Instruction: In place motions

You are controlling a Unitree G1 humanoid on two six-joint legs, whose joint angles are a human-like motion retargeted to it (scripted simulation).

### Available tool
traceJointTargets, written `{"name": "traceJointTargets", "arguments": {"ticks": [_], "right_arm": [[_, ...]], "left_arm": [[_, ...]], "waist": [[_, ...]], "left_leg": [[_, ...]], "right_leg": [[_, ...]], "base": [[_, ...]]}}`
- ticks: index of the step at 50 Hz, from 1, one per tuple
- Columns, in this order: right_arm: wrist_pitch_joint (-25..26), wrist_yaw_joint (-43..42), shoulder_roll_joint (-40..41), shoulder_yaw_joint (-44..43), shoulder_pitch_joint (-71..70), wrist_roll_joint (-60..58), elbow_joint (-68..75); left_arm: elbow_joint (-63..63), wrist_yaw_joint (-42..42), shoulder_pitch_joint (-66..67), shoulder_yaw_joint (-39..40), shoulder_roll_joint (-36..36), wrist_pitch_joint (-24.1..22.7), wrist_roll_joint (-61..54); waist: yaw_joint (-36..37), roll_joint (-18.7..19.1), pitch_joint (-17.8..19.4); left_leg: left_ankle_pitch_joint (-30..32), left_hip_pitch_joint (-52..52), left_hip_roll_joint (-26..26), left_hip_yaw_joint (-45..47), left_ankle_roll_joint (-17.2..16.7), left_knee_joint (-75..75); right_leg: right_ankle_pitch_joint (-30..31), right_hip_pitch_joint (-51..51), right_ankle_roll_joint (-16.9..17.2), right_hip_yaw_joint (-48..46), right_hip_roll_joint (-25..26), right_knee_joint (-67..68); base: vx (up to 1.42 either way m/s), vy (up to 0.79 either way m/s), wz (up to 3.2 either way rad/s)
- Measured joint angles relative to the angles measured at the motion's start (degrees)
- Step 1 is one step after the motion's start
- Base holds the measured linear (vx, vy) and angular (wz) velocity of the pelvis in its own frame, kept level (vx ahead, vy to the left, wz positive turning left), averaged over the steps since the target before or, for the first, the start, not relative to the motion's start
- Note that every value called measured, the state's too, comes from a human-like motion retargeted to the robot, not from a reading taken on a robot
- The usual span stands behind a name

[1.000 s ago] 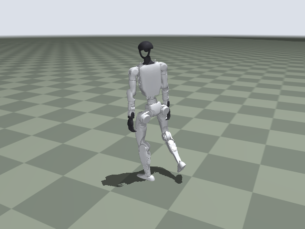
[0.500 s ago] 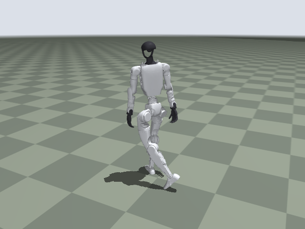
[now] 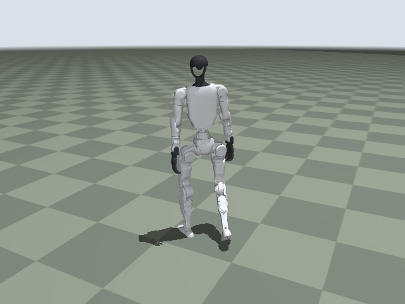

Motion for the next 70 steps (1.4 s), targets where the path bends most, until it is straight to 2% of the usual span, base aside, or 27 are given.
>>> {"name": "traceJointTargets", "arguments": {"ticks": [2, 3, 5, 7, 10, 15, 19, 22, 24, 25, 28, 30, 35, 38, 42, 46, 49, 51, 53, 55, 57, 58, 60, 61, 63, 65, 70], "right_arm": [[-0.28, -0.63, 0.18, -0.1, -0.86, 1.46, 0.35], [-0.55, -0.7, 0.26, 0.1, -1.23, 1.89, 0.39], [-0.61, -0.55, 0.65, 0.74, -1.36, 1.73, -0.15], [-0.74, -0.89, 0.96, 1.28, -1.14, 0.86, -1.04], [-1.53, -1.79, 1.06, 2.35, -0.9, 0.32, -2.28], [-0.88, -2.68, 1.51, 2.96, -1.08, -0.64, -1.54], [-0.36, -1.88, 1.89, 1.72, -0.13, -0.45, 0.56], [-0.16, -1.63, 2.09, 0.55, 0.82, -0.16, 2.12], [0.35, -1.19, 2.08, -0.54, 1.64, -0.56, 3.64], [0.83, -0.87, 2.04, -1.0, 2.02, -0.75, 4.39], [1.93, -0.44, 2.32, -3.4, 1.41, 0.65, 4.36], [1.38, -0.55, 2.18, -3.43, 0.22, 2.99, 3.6], [0.91, -0.59, 1.21, -1.1, -2.67, 3.78, 1.68], [0.6, -0.7, 0.82, 0.22, -3.58, 1.59, -0.42], [-0.1, -1.38, 0.53, 1.08, -3.97, 1.18, -2.04], [-0.41, -0.89, 0.63, 1.05, -3.76, 1.77, -1.53], [-0.24, -0.57, 0.76, 1.09, -2.41, 1.51, 0.33], [0.06, -0.29, 0.76, 0.13, -1.24, 0.52, 2.15], [0.21, -0.09, 0.64, -0.88, 0.24, 0.21, 4.48], [0.59, 0.01, 0.44, -1.68, 1.31, 0.49, 7.17], [1.27, 0.07, 0.38, -2.27, 1.12, 1.13, 8.96], [1.38, 0.18, 0.31, -2.63, 0.85, 1.69, 9.45], [1.51, 1.32, 0.04, -3.45, 0.27, 3.47, 9.52], [1.67, 1.99, -0.09, -4.14, 0.28, 4.59, 9.09], [1.56, 2.7, 0.14, -5.45, 0.27, 6.76, 8.24], [0.85, 2.49, 0.41, -6.43, 0.21, 9.15, 7.79], [0.48, 1.57, 0.31, -6.91, 0.65, 11.91, 8.9]], "left_arm": [[-0.32, 0.76, -0.96, -0.3, -0.69, 0.01, 0.11], [-0.8, 0.61, -1.24, -0.92, -0.81, -0.26, -0.03], [-1.68, 0.39, -1.7, -2.15, -0.87, -0.79, 0.57], [-2.39, -0.35, -2.27, -3.01, -0.89, -0.92, 1.57], [-3.63, -2.92, -3.67, -4.05, -0.8, -0.82, 2.43], [-5.43, -5.96, -7.28, -6.19, 0.85, -0.5, 4.06], [-5.65, -5.39, -8.89, -6.08, 1.13, -0.27, 3.96], [-6.42, -5.31, -8.27, -4.1, 0.27, -0.43, 2.88], [-7.13, -5.53, -6.25, -3.01, -0.56, -0.75, 2.18], [-7.56, -5.45, -4.82, -2.44, -1.11, -1.04, 1.89], [-7.23, -4.95, -4.23, -3.19, -2.03, -1.17, 0.11], [-7.25, -5.67, -5.33, -3.75, -1.7, -0.84, 0.66], [-10.83, -5.85, -4.83, -4.36, -2.25, -2.74, 2.58], [-10.87, -5.45, -4.26, -3.53, -2.49, -3.15, 1.91], [-9.17, -4.44, -2.91, -2.67, -2.63, -2.8, 1.31], [-6.4, -3.65, -1.15, -1.38, -2.35, -2.48, 1.82], [-4.3, -3.35, 0.98, -0.2, -2.02, -2.12, 2.38], [-2.74, -2.96, 2.12, 0.75, -1.85, -1.81, 2.66], [-1.06, -2.06, 3.26, 1.81, -1.92, -1.39, 2.66], [0.23, -1.31, 4.34, 2.86, -2.23, -0.88, 2.34], [0.5, -1.69, 4.41, 3.07, -2.18, -0.4, 2.0], [0.24, -2.19, 4.17, 2.44, -1.85, -0.14, 2.19], [-0.55, -2.91, 2.98, 0.16, -0.69, 0.24, 3.08], [-0.99, -2.73, 2.05, -0.88, -0.32, 0.46, 3.62], [-2.28, -2.22, 0.29, -1.41, 0.36, 0.84, 4.32], [-4.03, -2.38, -1.41, -0.54, 0.65, 0.84, 3.8], [-8.14, -4.79, -5.72, -0.03, 1.31, -0.2, 1.67]], "waist": [[0.89, 0.97, 0.37], [1.32, 1.22, 0.05], [0.23, 1.36, -0.54], [-3.03, 1.81, -0.57], [-8.43, 1.79, -0.27], [-13.34, -0.98, -0.04], [-15.46, -1.44, -1.23], [-14.74, -1.9, -3.48], [-14.99, -2.56, -5.81], [-14.58, -2.73, -6.99], [-14.31, -5.1, -5.83], [-13.91, -6.26, -4.72], [-9.8, -6.86, -1.75], [-6.75, -6.28, -0.64], [-2.27, -4.04, 1.31], [1.0, -2.14, 2.96], [1.68, -1.92, 2.91], [1.44, -0.93, 2.15], [3.06, -0.04, 1.03], [3.11, 0.75, 0.15], [2.52, 2.43, 0.44], [1.43, 3.18, 0.97], [2.08, 3.74, 1.54], [1.67, 3.34, 1.93], [-0.2, 3.32, 2.36], [-3.26, 3.17, 1.97], [-6.52, 0.72, -0.38]], "left_leg": [[-2.36, 3.1, 1.5, 3.35, 0.61, -0.88], [-3.5, 4.13, 1.98, 5.44, 0.77, -1.12], [-4.65, 6.34, 2.07, 7.97, 0.9, -2.62], [-5.34, 8.4, 1.8, 8.28, 0.92, -4.2], [-6.29, 11.28, 0.43, 8.04, 1.08, -6.39], [-8.37, 16.93, -2.93, 9.61, 0.61, -8.57], [-7.35, 20.95, -2.69, 9.06, -0.81, -8.67], [-2.71, 23.18, -2.4, 9.72, -1.54, -6.99], [3.71, 23.38, -2.19, 9.68, -0.24, -3.34], [7.64, 22.94, -1.67, 10.56, 1.07, -0.59], [14.72, 17.01, 2.7, 13.89, 8.57, 19.01], [11.93, 12.71, 5.36, 17.04, 11.71, 31.04], [4.0, 1.54, 2.49, 18.18, 12.18, 39.64], [2.03, -5.05, -0.87, 19.11, 10.62, 33.21], [3.52, -9.83, -4.7, 18.25, 9.45, 12.44], [5.77, -13.38, -7.27, 7.75, 8.09, -6.82], [7.08, -12.4, -7.41, 4.05, 6.66, -9.44], [10.72, -10.34, -7.12, 3.5, 7.43, -7.66], [12.37, -7.98, -5.19, 3.94, 6.19, -7.33], [9.33, -5.62, -3.76, 3.21, 5.39, -6.05], [6.81, -3.06, -1.37, 2.89, 4.36, -6.19], [5.65, -1.63, -0.62, 2.38, 4.01, -6.38], [3.11, 0.76, 0.72, 4.57, 3.64, -6.24], [2.18, 2.22, -0.26, 5.13, 3.96, -6.6], [1.22, 3.99, -0.27, 4.85, 3.86, -7.71], [0.08, 4.93, -1.17, 3.34, 4.38, -8.81], [-3.79, 9.02, -5.25, 4.62, 5.78, -11.13]], "right_leg": [[1.68, -6.09, -3.36, -2.91, -4.87, 13.03], [-0.97, -8.68, -4.04, -4.32, -7.45, 17.22], [-2.88, -13.49, -4.04, -6.53, -10.37, 21.09], [-3.07, -17.69, -2.56, -8.23, -9.38, 19.89], [-1.6, -23.61, 3.03, -7.93, -8.18, 11.17], [3.94, -28.24, 5.55, -7.85, -9.88, -14.19], [5.48, -29.32, 8.9, -6.54, -9.27, -26.04], [8.01, -28.24, 7.46, -4.9, -8.48, -26.38], [8.25, -26.85, 7.14, -4.73, -8.74, -25.08], [6.84, -26.49, 6.96, -3.17, -8.43, -23.85], [4.13, -20.84, 8.67, -2.23, -10.52, -24.71], [2.39, -17.81, 8.46, -2.02, -10.26, -25.77], [0.0, -12.21, 8.23, 0.43, -7.38, -28.54], [-1.72, -9.51, 7.94, 2.0, -4.79, -30.08], [-4.54, -4.65, 7.2, 3.75, 0.17, -31.79], [-8.39, 1.78, 5.94, 4.46, 4.06, -32.47], [-10.88, 5.7, 4.9, 4.86, 4.99, -30.19], [-9.89, 7.34, 4.04, 3.91, 5.98, -27.4], [-4.49, 7.82, 3.33, 3.11, 5.93, -22.33], [6.73, 6.49, 3.31, -1.72, 3.82, -13.71], [12.74, 1.15, 2.32, -5.59, -0.5, 1.21], [12.21, -1.95, 0.75, -7.04, -2.56, 8.89], [4.1, -7.33, -3.99, -9.53, -6.68, 19.57], [1.24, -9.7, -4.42, -9.06, -7.4, 21.77], [-2.58, -15.52, -4.66, -9.32, -6.19, 23.63], [-5.05, -21.77, -2.79, -10.63, -5.84, 22.62], [-6.49, -30.54, -1.72, -18.56, -11.14, 8.84]], "base": [[0.44, -0.02, -1.49], [0.54, -0.07, -1.44], [0.54, -0.13, -0.89], [0.46, -0.18, -0.01], [0.5, -0.27, 0.3], [0.43, -0.35, 0.09], [0.54, -0.48, 0.25], [0.59, -0.52, -0.18], [0.81, -0.63, -0.04], [0.74, -0.59, -0.17], [0.53, -0.52, 0.02], [0.45, -0.47, -0.18], [0.42, -0.38, -0.65], [0.47, -0.36, -0.8], [0.54, -0.31, -0.87], [0.75, -0.27, -0.75], [0.86, -0.18, -0.27], [0.93, -0.15, -0.04], [0.97, -0.14, -0.61], [0.9, -0.12, -0.41], [0.67, -0.15, -0.3], [0.58, -0.17, -0.37], [0.63, -0.18, -0.74], [0.53, -0.12, -0.49], [0.46, -0.23, 0.19], [0.45, -0.27, 0.64], [0.53, -0.3, 0.29]]}}
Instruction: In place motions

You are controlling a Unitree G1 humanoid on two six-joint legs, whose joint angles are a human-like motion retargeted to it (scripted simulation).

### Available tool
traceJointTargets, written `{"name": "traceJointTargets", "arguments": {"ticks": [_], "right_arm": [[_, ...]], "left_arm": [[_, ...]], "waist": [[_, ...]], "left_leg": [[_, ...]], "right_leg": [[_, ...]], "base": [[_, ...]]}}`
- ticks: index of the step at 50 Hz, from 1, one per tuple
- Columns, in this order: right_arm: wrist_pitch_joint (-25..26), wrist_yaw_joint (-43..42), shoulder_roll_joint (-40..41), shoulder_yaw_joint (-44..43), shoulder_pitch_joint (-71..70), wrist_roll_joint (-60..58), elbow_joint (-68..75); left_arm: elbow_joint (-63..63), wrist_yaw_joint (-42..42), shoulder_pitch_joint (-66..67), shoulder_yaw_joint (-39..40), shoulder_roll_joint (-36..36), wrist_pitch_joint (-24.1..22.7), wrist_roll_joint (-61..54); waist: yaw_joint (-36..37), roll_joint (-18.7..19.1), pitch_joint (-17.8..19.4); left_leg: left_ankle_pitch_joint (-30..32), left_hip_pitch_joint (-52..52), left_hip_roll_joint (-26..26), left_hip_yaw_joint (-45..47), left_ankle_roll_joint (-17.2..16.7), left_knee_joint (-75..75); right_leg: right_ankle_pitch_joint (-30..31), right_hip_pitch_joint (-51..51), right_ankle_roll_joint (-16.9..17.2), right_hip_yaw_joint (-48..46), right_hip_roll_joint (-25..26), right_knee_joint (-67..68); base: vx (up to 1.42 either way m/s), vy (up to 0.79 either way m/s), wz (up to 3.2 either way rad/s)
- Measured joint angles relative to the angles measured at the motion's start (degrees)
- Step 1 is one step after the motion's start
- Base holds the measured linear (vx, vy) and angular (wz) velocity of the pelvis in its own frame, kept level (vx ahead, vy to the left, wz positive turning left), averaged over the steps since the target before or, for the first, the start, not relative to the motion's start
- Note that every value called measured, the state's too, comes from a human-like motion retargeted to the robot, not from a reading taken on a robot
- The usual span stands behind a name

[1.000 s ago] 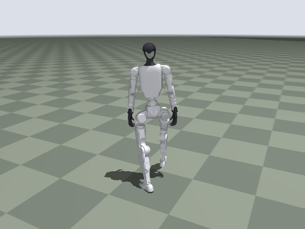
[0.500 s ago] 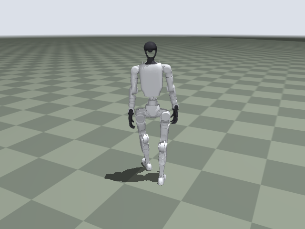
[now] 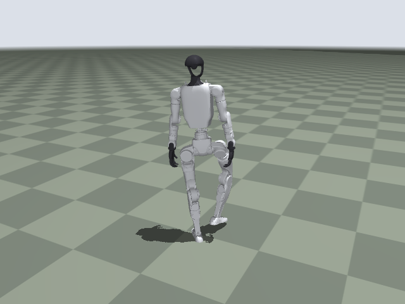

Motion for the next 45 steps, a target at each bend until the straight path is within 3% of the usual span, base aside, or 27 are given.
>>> {"name": "traceJointTargets", "arguments": {"ticks": [3, 8, 11, 15, 17, 20, 25, 28, 33, 37, 40, 45], "right_arm": [[0.69, 0.07, -0.1, -0.14, -0.2, -0.37, 1.8], [1.81, 0.28, -0.23, -0.88, 0.31, -2.64, 2.73], [2.37, 0.24, -0.35, -2.08, 1.36, -3.6, 3.01], [5.23, 1.48, -0.51, -5.13, 2.01, -4.04, 3.56], [5.58, 1.1, 0.09, -5.47, 1.73, -3.77, 1.76], [4.31, -0.46, 1.69, -3.32, 2.63, -4.05, -3.19], [2.44, -1.54, 2.82, 1.1, 0.88, -9.5, -9.28], [1.87, 0.16, 3.35, 3.58, -0.78, -11.17, -11.56], [-0.77, 3.71, 3.97, 5.37, -2.19, -11.53, -14.39], [-1.18, 3.63, 3.41, 4.22, -1.84, -12.07, -14.44], [-0.86, 3.0, 2.43, 2.71, -1.21, -11.2, -13.14], [0.96, 1.22, 0.51, 0.68, -0.25, -5.65, -7.6]], "left_arm": [[-1.48, 1.1, -2.65, -1.32, 0.66, 0.1, 0.83], [-2.3, 2.1, -5.13, -4.87, 0.71, 0.23, 2.41], [-1.83, 1.55, -4.76, -4.77, -0.47, -0.13, 3.08], [0.28, 2.25, -1.74, -3.05, -2.77, -0.44, 4.09], [2.05, 3.31, -0.53, -2.24, -3.96, -0.33, 2.53], [4.14, 2.02, 1.33, -2.99, -3.14, -0.09, 3.12], [3.81, 3.08, 2.76, -3.45, -1.78, -0.17, 6.24], [4.79, 3.35, 3.23, -1.38, -2.21, -0.27, 3.7], [6.16, 4.6, 3.98, -2.03, -2.08, -0.42, 3.37], [7.19, 5.82, 4.7, -1.62, -2.8, -0.24, 3.5], [7.06, 5.98, 5.42, -0.72, -3.15, -0.22, 3.4], [7.12, 5.7, 5.9, 1.07, -1.82, 0.54, 3.37]], "waist": [[-0.38, -2.06, -0.37], [0.83, -2.11, -1.83], [-0.38, 0.55, -3.67], [1.92, 2.06, -10.51], [0.9, 1.31, -11.96], [-1.81, -2.17, -12.23], [0.11, -6.66, -11.03], [2.1, -7.23, -8.67], [3.02, -7.35, -5.09], [3.96, -4.38, -3.41], [3.25, -1.39, -2.38], [-0.69, 1.31, -2.5]], "left_leg": [[-1.97, 3.66, -2.6, 0.45, 0.14, -0.86], [-4.35, 8.91, -3.34, 2.7, -1.43, -0.88], [-3.03, 12.03, -1.06, 2.19, -3.76, -0.38], [7.84, 10.78, 0.63, 5.29, -9.62, 2.67], [14.9, 10.41, 2.22, 10.07, -11.57, 7.64], [22.88, 5.85, 1.3, 8.77, -7.99, 25.7], [13.03, -2.62, 9.98, 17.02, 1.53, 59.59], [8.88, -7.25, 9.99, 15.7, 3.01, 63.94], [2.85, -9.9, 6.55, 13.95, 4.31, 47.34], [7.33, -6.74, 4.56, 11.32, 4.23, 19.93], [10.34, -8.51, 3.33, -1.88, 2.49, 11.12], [14.04, -10.72, 0.35, -24.05, -3.73, 6.83]], "right_leg": [[2.38, -1.91, 2.03, -2.45, -0.92, -12.58], [5.91, 3.47, 2.28, -19.55, -0.85, -29.6], [7.38, 7.71, -2.38, -24.79, 1.49, -32.47], [4.59, 3.16, -3.04, -15.72, 2.65, -29.74], [2.93, 4.3, -2.6, -13.6, 2.77, -30.42], [2.59, 9.99, -0.83, -10.33, 0.95, -33.12], [1.62, 14.9, 0.51, -2.36, 0.59, -33.49], [2.12, 16.78, 0.88, 4.67, 2.26, -33.37], [2.7, 18.81, 1.59, 19.48, 4.94, -32.63], [3.55, 20.43, 2.14, 31.76, 10.47, -33.42], [4.6, 21.54, 3.39, 39.28, 13.92, -34.27], [5.72, 20.56, 6.55, 48.99, 16.15, -33.72]], "base": [[0.47, -0.32, 0.09], [0.57, -0.38, -0.3], [0.61, -0.21, 0.07], [0.58, -0.46, -0.68], [0.4, -0.41, -0.63], [0.56, -0.45, -0.86], [0.39, -0.35, -2.01], [0.24, -0.23, -2.78], [0.22, -0.12, -2.8], [0.24, 0.01, -3.18], [0.3, 0.03, -3.2], [0.33, 0.07, -2.8]]}}
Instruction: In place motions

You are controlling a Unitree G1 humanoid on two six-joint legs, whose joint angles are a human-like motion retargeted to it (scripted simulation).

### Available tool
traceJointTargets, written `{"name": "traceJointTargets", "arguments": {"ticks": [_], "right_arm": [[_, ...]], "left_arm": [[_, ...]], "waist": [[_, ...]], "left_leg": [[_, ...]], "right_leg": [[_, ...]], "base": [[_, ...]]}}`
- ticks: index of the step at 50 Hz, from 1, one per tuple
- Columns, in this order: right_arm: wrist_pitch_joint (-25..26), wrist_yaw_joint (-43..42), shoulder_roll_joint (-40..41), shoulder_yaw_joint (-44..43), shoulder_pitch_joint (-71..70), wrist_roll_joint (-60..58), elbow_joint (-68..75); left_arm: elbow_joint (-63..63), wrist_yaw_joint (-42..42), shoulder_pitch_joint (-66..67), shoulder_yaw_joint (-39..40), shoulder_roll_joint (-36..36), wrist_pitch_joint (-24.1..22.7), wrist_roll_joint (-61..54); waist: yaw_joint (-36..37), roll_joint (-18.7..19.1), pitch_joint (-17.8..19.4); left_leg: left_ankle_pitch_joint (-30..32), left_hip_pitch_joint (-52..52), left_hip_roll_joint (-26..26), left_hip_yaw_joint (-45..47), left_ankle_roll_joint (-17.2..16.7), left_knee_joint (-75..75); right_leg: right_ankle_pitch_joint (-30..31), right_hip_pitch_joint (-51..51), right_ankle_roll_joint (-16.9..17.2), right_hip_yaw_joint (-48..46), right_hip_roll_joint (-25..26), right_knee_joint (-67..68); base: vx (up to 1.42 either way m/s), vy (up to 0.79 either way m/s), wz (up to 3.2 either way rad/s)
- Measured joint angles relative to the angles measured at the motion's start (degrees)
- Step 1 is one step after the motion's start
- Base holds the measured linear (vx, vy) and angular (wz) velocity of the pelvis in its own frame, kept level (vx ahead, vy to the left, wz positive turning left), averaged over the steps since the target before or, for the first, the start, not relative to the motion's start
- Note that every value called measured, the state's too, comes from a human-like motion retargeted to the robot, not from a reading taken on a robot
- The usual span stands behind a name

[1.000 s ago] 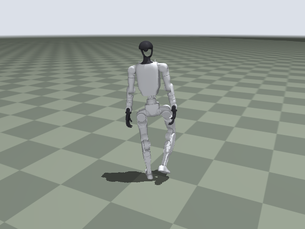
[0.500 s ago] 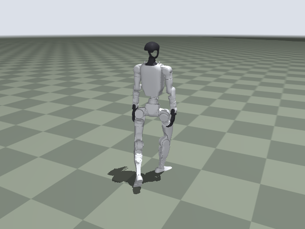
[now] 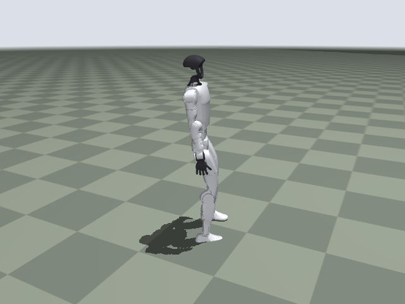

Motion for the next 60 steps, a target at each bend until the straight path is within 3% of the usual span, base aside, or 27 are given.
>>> {"name": "traceJointTargets", "arguments": {"ticks": [3, 5, 9, 10, 13, 15, 25, 26, 29, 37, 43, 50, 55, 58, 60], "right_arm": [[0.24, -0.93, -1.86, -2.57, 0.18, 3.11, 2.67], [0.13, -1.52, -3.01, -4.39, 0.81, 3.43, 3.22], [1.22, -4.03, -2.72, -4.04, 1.4, 2.65, 3.81], [1.7, -5.07, -1.98, -3.46, 1.07, 3.17, 4.2], [-0.44, -6.68, -0.27, -3.11, 0.05, 8.07, 6.62], [-2.35, -5.35, 0.33, -2.83, 0.56, 11.09, 7.7], [-1.29, -5.06, 0.27, -3.97, 3.87, 6.11, 10.61], [-1.21, -5.14, 0.02, -3.67, 3.59, 5.62, 10.37], [-1.32, -5.2, -0.43, -2.88, 2.99, 5.14, 9.26], [-2.77, -2.65, 0.24, -3.72, 1.47, 7.64, 6.95], [-2.54, -2.15, 0.1, -2.08, 2.25, 5.6, 8.3], [-2.02, -2.08, -0.64, -3.26, 2.67, 4.14, 10.21], [-2.26, -3.07, -1.45, -3.94, 3.87, 4.31, 10.51], [-2.11, -3.86, -1.3, -4.13, 4.37, 5.19, 10.82], [-2.43, -4.22, -0.93, -4.65, 4.32, 6.77, 10.98]], "left_arm": [[-1.11, -0.16, -1.81, -1.25, 1.04, 0.62, 0.23], [-2.48, -0.49, -3.23, -2.41, 1.32, 0.77, 0.32], [-5.13, -1.91, -5.26, -1.7, 2.15, 0.95, 0.24], [-5.8, -1.95, -5.64, -1.2, 2.51, 0.96, 0.25], [-7.89, -2.24, -7.26, -0.44, 3.99, 0.94, 0.45], [-9.09, -2.54, -8.18, -0.21, 4.48, 0.79, 0.57], [-9.03, -3.28, -6.09, -0.27, 0.22, -0.28, -3.01], [-8.27, -3.57, -5.7, 0.2, -0.35, -0.29, -2.99], [-6.52, -4.91, -4.23, 0.29, -1.51, -0.17, -2.28], [-5.53, -6.3, -4.67, -2.4, -2.43, 0.69, -0.23], [-8.46, -7.34, -5.96, -3.62, -2.62, -0.54, 0.01], [-8.84, -7.35, -6.96, -3.65, -3.82, -1.45, -1.39], [-7.34, -6.74, -5.6, -4.04, -4.16, -1.41, -0.2], [-6.32, -6.35, -4.69, -3.75, -4.1, -1.31, 0.72], [-5.96, -6.22, -4.58, -3.78, -4.02, -1.28, 0.96]], "waist": [[1.54, 0.99, 1.61], [2.25, 0.52, 2.01], [-0.15, 1.42, 1.79], [-1.42, 1.51, 1.82], [-2.64, 2.46, 3.0], [-1.84, 2.51, 3.35], [3.56, 2.66, -0.46], [3.4, 2.49, -0.76], [1.83, 1.88, -1.36], [1.5, -0.26, 0.6], [1.75, -4.25, 0.77], [5.08, -2.73, 1.57], [5.79, -0.39, 0.71], [4.55, 0.76, -0.28], [3.46, 0.87, -0.14]], "left_leg": [[2.8, 2.88, -1.05, -1.67, -3.63, -2.43], [1.33, 3.75, -2.5, 1.2, 0.55, -2.33], [-2.28, 4.74, -0.16, 10.97, 0.34, -3.39], [-2.7, 4.97, 0.21, 13.28, 0.02, -3.93], [-3.24, 5.98, 1.93, 20.95, 0.71, -5.94], [-3.86, 7.06, 2.55, 25.93, 1.31, -7.06], [-7.2, 10.95, 4.15, 47.34, 0.41, -8.79], [-7.4, 11.31, 3.89, 49.57, 0.17, -8.88], [-7.8, 12.32, 2.46, 52.96, -0.31, -9.22], [-6.09, 14.65, 4.18, 61.47, -1.31, -5.93], [-2.15, 11.63, 6.08, 57.27, 3.33, 3.97], [-5.5, 6.42, 2.0, 33.38, -1.39, 2.42], [-4.77, 7.89, -0.61, 28.75, 0.47, -4.72], [-3.12, 8.99, 0.07, 29.29, -1.5, -7.63], [-2.36, 9.32, -0.96, 28.1, -0.95, -8.89]], "right_leg": [[0.53, -0.76, 1.25, 4.88, 1.63, 1.13], [1.0, -1.49, 2.43, 6.81, 0.45, 1.08], [2.51, -5.46, 5.26, 5.4, -0.29, 2.13], [2.28, -6.54, 5.98, 2.94, -1.02, 2.26], [-4.24, -8.9, 0.24, -15.83, -4.02, 3.65], [-8.51, -7.84, -1.34, -28.4, -6.55, 3.93], [-15.2, 2.48, -1.1, -51.11, -11.4, 5.74], [-14.76, 3.74, 0.49, -52.36, -11.69, 4.07], [-14.9, 5.52, 5.07, -52.23, -11.02, -1.01], [-12.91, 1.29, 3.21, -41.63, -10.0, -2.99], [-11.05, 0.58, 3.34, -38.07, -13.25, -3.3], [-8.4, 1.24, 2.44, -34.85, -9.77, -6.51], [-6.99, 2.68, 2.69, -33.54, -7.53, -8.76], [-6.61, 3.19, 2.62, -34.18, -6.86, -9.49], [-6.69, 3.62, 2.64, -35.29, -7.31, -9.41]], "base": [[0.15, 0.21, -2.87], [0.06, 0.21, -2.51], [0.0, 0.24, -2.33], [-0.23, 0.24, -2.21], [-0.3, 0.22, -2.35], [-0.21, 0.15, -2.28], [-0.14, 0.05, -1.95], [-0.16, -0.02, -1.86], [-0.23, -0.19, -1.58], [-0.23, -0.19, -1.12], [-0.12, -0.15, -0.52], [-0.06, 0.01, -0.67], [0.08, 0.1, -0.44], [0.09, 0.1, 0.13], [0.0, 0.11, 0.55]]}}
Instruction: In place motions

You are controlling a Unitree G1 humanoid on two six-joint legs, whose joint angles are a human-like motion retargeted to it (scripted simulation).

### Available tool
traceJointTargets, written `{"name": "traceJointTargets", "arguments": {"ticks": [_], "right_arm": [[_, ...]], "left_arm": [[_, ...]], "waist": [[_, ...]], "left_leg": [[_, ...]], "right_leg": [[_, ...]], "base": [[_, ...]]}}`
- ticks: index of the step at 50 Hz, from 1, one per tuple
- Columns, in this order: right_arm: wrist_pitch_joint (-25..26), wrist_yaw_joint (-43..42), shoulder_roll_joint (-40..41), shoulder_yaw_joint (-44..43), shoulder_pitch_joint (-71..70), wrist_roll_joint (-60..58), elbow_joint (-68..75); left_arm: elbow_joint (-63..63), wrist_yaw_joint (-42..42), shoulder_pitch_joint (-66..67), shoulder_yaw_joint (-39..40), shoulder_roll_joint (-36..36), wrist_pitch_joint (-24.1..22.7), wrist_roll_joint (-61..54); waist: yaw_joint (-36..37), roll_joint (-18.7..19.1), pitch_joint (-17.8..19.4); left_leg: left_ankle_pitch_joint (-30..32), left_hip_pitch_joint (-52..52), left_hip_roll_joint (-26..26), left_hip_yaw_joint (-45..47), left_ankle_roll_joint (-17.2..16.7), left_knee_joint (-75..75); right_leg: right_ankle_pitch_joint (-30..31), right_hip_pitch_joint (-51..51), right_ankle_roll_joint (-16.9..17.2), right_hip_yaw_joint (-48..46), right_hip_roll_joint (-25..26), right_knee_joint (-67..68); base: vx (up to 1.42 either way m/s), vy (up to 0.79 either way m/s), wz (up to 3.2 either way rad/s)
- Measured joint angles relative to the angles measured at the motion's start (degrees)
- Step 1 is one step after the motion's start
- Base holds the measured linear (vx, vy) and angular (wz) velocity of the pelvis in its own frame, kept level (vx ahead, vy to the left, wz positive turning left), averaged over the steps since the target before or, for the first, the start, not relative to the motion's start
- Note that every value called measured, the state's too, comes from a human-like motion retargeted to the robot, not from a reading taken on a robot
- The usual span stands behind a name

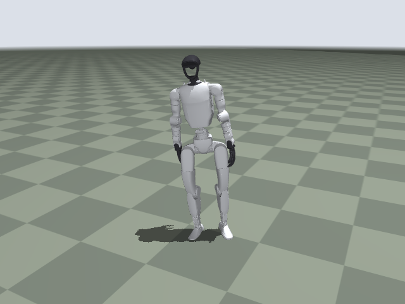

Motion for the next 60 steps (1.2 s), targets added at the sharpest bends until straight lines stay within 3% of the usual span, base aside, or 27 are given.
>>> {"name": "traceJointTargets", "arguments": {"ticks": [10, 35, 50, 55, 60], "right_arm": [[-1.18, 0.62, 1.38, 1.39, -0.13, 0.24, -0.51], [-3.83, 1.24, 2.81, 5.52, -1.31, -2.54, -5.88], [-2.44, 0.51, -2.75, -0.61, 4.94, 3.36, 4.23], [-0.32, 0.06, -1.15, 1.33, 4.01, 5.8, 4.23], [-1.49, 1.41, 1.6, 6.54, -1.74, 8.33, 4.23]], "left_arm": [[2.61, -1.32, 0.66, 3.28, -0.6, 0.16, -4.56], [5.85, 1.81, 1.57, 2.35, 1.66, 0.92, -1.35], [4.22, 0.02, -5.55, -1.61, 1.19, 0.69, -0.94], [2.98, -0.18, -3.74, 0.2, 0.38, -0.97, -3.9], [6.93, 2.0, 0.85, 2.48, 1.08, -1.22, -8.3]], "waist": [[1.94, -0.9, -0.75], [2.0, -4.35, 0.36], [2.57, -3.93, 1.36], [3.56, -3.75, 2.05], [4.49, -4.05, 3.18]], "left_leg": [[-1.64, 0.53, -2.08, -2.41, 1.19, -0.6], [-6.05, 2.44, -3.15, 0.84, 2.36, -1.55], [-6.2, 2.82, -2.07, 2.53, 2.2, -1.85], [-6.34, 3.27, -1.21, 2.32, 1.7, -0.73], [-6.9, 2.23, 0.23, 1.83, 1.22, 4.72]], "right_leg": [[0.39, 1.31, 0.68, -0.29, -0.7, -0.43], [2.89, -1.18, 3.43, 2.69, -2.8, 2.35], [1.67, -2.85, 2.58, 3.51, -2.51, 6.37], [2.04, -1.57, 2.25, 3.52, -1.73, 5.23], [2.98, 0.39, 1.32, 3.25, -1.3, 3.42]], "base": [[0.06, 0.12, 0.2], [0.04, 0.05, -0.16], [0.0, -0.03, -0.12], [-0.05, -0.12, 0.04], [-0.07, -0.14, 0.12]]}}
